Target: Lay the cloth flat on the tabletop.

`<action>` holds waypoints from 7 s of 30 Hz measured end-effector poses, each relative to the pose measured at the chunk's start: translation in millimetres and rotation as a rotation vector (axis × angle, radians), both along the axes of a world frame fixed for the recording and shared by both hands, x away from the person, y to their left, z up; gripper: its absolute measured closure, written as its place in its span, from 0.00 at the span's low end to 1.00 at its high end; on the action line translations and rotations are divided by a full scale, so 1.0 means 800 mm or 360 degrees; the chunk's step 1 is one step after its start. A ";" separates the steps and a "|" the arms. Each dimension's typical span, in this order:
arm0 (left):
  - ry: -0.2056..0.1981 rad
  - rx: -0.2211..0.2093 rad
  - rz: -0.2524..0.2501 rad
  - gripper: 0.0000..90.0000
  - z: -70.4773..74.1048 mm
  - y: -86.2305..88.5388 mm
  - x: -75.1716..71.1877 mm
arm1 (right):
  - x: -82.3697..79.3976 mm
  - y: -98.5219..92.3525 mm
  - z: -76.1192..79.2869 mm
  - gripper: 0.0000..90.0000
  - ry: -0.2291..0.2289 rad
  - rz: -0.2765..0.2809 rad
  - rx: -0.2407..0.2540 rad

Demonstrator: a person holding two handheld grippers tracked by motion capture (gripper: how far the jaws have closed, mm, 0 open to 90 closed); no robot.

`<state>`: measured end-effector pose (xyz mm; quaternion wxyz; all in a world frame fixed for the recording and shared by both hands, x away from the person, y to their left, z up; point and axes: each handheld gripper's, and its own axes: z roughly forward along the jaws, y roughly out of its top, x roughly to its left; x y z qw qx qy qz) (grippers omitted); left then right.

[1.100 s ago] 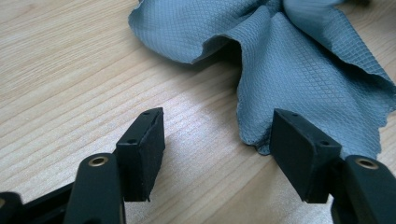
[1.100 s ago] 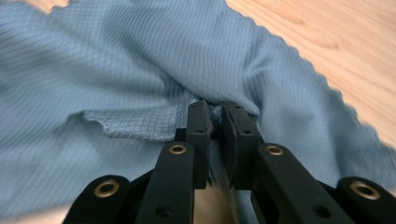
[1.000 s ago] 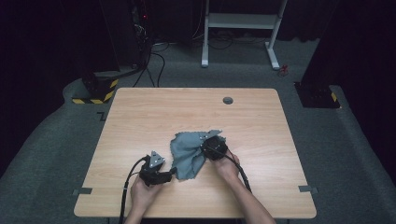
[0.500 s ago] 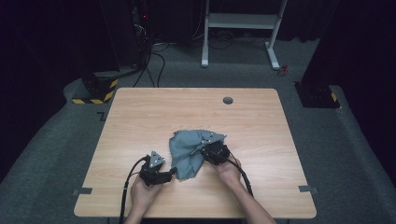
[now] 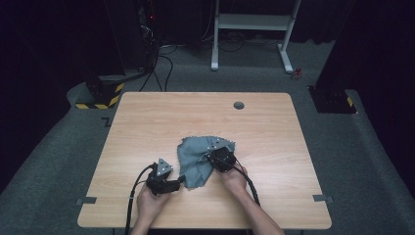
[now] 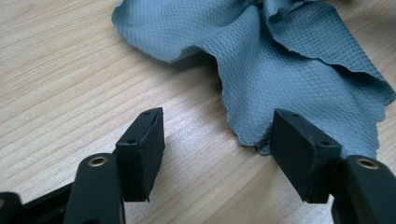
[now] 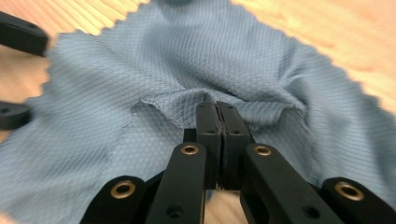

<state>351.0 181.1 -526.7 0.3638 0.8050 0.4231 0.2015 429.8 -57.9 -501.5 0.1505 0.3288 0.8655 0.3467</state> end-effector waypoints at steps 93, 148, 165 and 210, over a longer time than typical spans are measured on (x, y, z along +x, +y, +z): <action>0.0056 0.0111 0.0006 0.66 0.032 -0.007 -0.009 | -0.030 -0.109 -0.015 0.99 0.0066 -0.0230 0.0061; 0.0059 0.0108 0.0189 1.00 0.047 -0.013 0.167 | 0.084 -0.103 0.024 1.00 -0.0013 -0.0488 -0.0005; 0.0099 0.0188 0.0253 0.77 0.033 -0.013 0.170 | 0.085 -0.104 0.011 0.87 -0.0012 -0.0518 -0.0044; 0.0125 0.0029 -0.0130 0.51 0.019 -0.001 0.066 | -0.035 -0.124 -0.010 0.71 -0.0001 -0.0181 0.0080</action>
